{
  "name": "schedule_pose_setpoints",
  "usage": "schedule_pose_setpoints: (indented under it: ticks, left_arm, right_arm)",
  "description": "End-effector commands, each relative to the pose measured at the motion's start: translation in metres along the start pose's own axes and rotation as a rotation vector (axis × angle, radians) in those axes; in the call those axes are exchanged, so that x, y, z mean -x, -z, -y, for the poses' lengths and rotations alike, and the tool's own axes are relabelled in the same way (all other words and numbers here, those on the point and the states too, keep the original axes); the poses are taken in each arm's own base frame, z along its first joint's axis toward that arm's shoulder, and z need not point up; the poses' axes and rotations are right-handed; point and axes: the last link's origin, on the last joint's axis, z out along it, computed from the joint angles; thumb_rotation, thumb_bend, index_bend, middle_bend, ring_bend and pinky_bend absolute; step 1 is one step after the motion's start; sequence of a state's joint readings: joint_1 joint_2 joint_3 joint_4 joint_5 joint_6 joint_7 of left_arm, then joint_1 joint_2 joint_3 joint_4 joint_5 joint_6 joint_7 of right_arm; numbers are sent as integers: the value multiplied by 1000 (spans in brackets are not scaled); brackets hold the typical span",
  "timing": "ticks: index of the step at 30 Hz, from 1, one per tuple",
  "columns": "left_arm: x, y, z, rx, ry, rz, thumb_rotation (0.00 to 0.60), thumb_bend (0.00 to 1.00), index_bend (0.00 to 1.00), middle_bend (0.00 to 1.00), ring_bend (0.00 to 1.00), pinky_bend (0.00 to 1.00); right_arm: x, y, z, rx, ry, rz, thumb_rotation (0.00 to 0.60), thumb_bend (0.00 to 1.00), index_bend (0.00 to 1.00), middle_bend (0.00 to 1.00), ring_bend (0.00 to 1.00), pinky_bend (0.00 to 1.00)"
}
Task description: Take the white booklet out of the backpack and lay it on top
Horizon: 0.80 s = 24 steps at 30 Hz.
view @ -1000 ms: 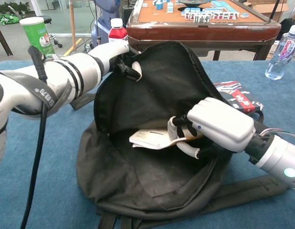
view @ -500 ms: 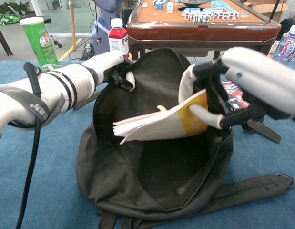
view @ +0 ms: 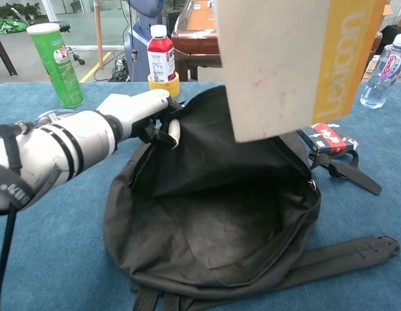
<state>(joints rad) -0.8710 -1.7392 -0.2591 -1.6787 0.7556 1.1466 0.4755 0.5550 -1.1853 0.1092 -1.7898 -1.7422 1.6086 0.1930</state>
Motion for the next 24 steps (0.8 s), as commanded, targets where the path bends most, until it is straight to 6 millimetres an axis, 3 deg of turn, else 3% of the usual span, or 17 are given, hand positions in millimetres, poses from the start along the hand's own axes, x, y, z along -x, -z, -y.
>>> schedule_pose_setpoints:
  ticks: [1,13,24]
  left_arm:
    - [0,2,3,7,-25,-3,600,805,565,386,305,66]
    - [-13,-20,2,-50,-41,-43,600,804,566,386,305,66]
    - [-12,-8,10,-50,-36,-15,588,800,544,380,305,66]
  right_arm:
    - [-10,-9,-7,30,7,-26,600,597,902,730,664,701]
    - [1,-29,-49,179,32,-50,600,597,902,730,664,701]
    - [19,-52,-84,272,46,-67,600,597,902,730,664,701]
